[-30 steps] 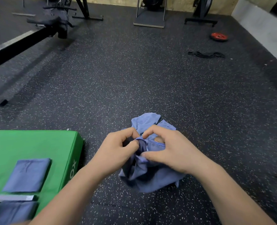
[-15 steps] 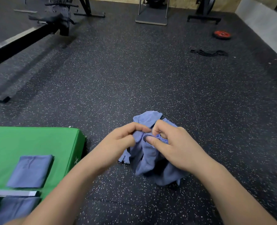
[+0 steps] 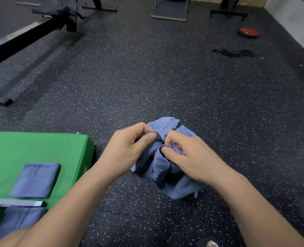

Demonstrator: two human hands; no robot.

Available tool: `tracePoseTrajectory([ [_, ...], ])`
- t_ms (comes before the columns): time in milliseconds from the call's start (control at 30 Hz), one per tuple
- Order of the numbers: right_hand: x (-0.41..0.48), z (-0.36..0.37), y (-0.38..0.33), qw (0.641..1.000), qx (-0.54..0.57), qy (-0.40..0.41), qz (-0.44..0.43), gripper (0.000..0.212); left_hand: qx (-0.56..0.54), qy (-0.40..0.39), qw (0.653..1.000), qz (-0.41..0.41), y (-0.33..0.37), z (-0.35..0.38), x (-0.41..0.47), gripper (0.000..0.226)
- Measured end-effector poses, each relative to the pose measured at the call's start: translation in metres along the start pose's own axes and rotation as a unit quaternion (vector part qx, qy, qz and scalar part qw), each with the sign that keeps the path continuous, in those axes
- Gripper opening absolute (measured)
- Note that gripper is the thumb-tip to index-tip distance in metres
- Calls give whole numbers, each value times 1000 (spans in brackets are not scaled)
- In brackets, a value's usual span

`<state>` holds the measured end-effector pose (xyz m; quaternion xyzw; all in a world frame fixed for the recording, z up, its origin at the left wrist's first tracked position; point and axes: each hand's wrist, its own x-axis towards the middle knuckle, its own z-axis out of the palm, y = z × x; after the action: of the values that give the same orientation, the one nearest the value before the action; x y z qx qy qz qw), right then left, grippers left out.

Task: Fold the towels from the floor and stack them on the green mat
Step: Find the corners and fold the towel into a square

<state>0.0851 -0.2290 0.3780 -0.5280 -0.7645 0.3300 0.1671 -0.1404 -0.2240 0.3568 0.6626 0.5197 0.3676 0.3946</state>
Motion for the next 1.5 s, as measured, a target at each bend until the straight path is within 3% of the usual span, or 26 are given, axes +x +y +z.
tracePoseTrajectory([
  [200, 2, -1, 5, 997, 15, 71, -10, 38, 62, 77, 994, 42, 4, 0, 0, 5],
  [333, 3, -2, 4, 993, 46, 107, 8, 39, 20, 79, 996, 30, 10, 8, -6, 16],
  [533, 5, 2, 0, 990, 56, 130, 27, 39, 119, 94, 984, 92, 16, 20, -11, 23],
  [600, 5, 2, -1, 988, 65, 138, 33, 39, 125, 109, 981, 97, 18, 24, -13, 16],
  [667, 5, 3, -1, 987, 74, 139, 38, 40, 130, 109, 981, 95, 22, 26, -16, 4],
  [800, 7, 4, 0, 986, 98, 129, 42, 39, 140, 89, 982, 90, 24, 26, -16, 25],
  [933, 7, 2, 2, 989, 105, 102, 29, 36, 144, 103, 980, 85, 19, 26, -14, 16],
  [1033, 6, -1, 5, 992, 79, 92, 22, 35, 146, 128, 978, 78, 14, 21, -10, 3],
  [1200, 4, -11, 16, 995, 12, 98, 34, 38, 90, 168, 982, 9, 9, 2, -2, 14],
  [1500, 4, -11, 13, 996, 26, 82, 25, 35, 71, 87, 994, 1, 8, 10, -4, 17],
])
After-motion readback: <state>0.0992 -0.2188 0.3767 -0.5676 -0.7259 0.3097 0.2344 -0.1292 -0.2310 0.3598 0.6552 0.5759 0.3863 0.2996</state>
